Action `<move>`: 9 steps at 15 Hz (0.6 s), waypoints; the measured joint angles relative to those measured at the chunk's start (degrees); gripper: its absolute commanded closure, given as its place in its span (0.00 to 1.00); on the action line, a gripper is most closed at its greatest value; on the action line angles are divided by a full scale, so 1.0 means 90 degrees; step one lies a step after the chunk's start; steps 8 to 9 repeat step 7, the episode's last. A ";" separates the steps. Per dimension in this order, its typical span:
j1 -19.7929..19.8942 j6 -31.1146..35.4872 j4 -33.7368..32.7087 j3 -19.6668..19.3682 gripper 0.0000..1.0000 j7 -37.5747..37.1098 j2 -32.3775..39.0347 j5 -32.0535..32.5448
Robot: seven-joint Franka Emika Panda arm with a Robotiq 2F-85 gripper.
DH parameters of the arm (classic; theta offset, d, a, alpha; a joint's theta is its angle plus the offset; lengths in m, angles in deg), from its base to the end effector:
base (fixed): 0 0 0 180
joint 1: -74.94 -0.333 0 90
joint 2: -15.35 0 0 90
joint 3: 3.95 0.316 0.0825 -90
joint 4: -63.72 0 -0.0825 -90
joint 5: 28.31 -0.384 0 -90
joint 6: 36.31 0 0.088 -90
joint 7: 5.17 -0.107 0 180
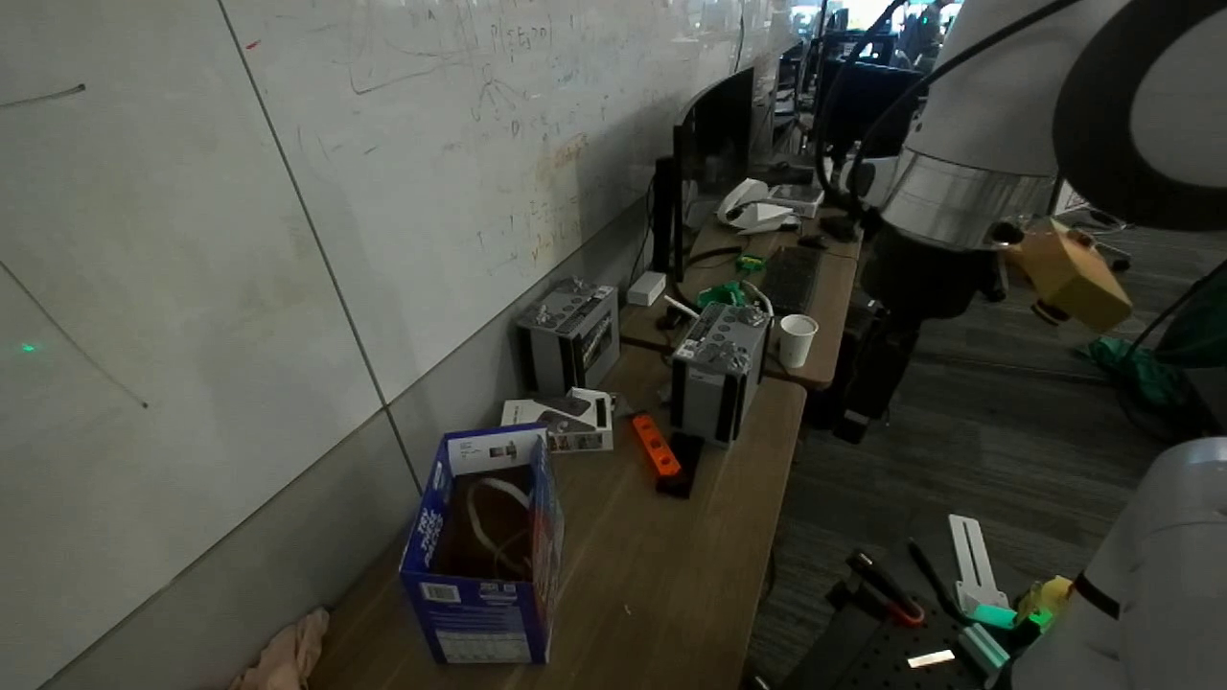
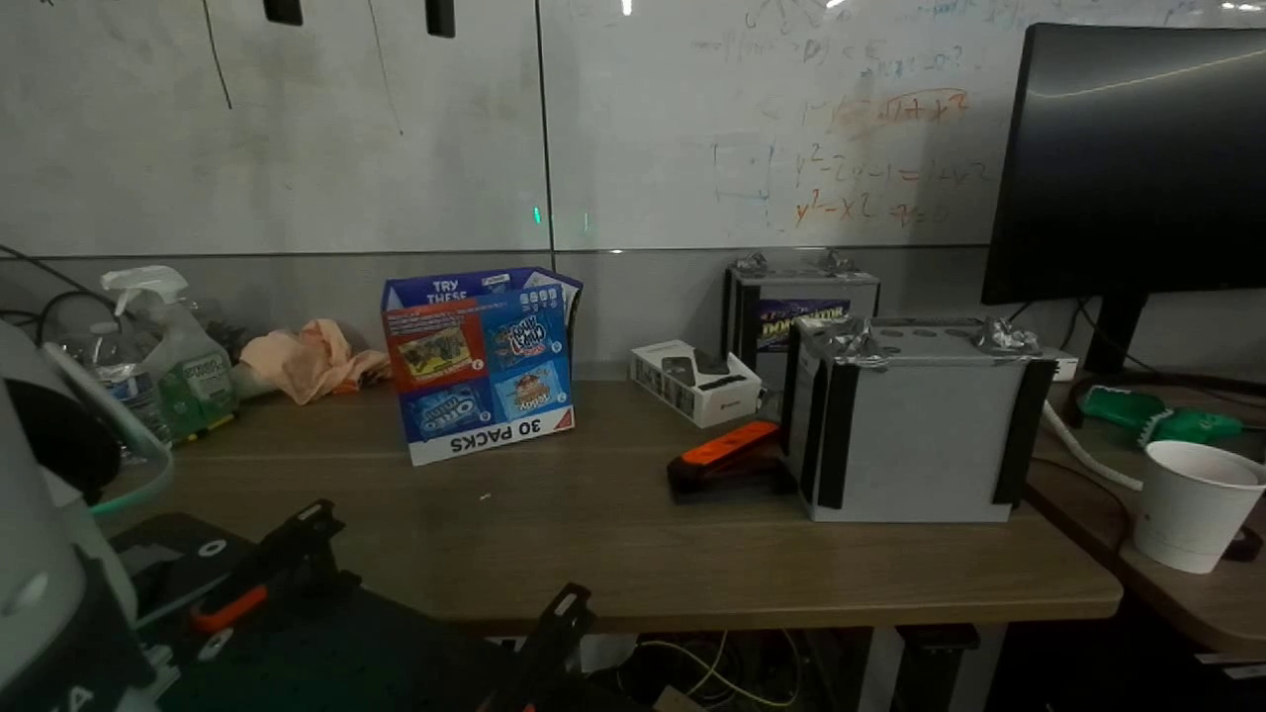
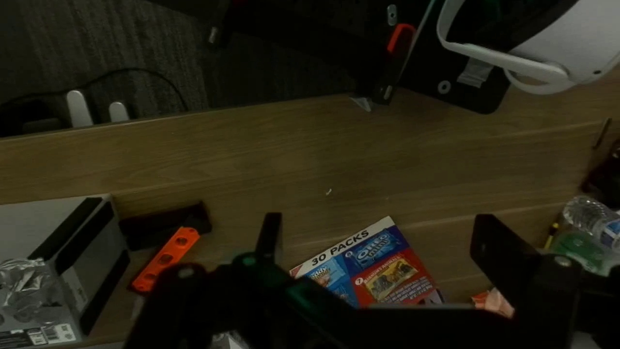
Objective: Put the ropes in the box, one at a time
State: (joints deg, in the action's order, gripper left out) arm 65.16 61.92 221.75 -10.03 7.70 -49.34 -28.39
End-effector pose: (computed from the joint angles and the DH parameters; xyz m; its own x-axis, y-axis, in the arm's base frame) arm 0.2351 0.0133 0.5023 0.9372 0.3334 0.1022 0.3415 -0.9368 -0.0763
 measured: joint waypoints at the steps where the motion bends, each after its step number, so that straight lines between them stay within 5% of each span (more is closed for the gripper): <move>1: 0.0020 0.0000 0.0000 -0.0004 0.00 -0.0022 -0.0009 -0.0116; 9: 0.0190 0.0005 -0.0002 -0.0004 0.00 -0.0129 -0.0015 -0.0408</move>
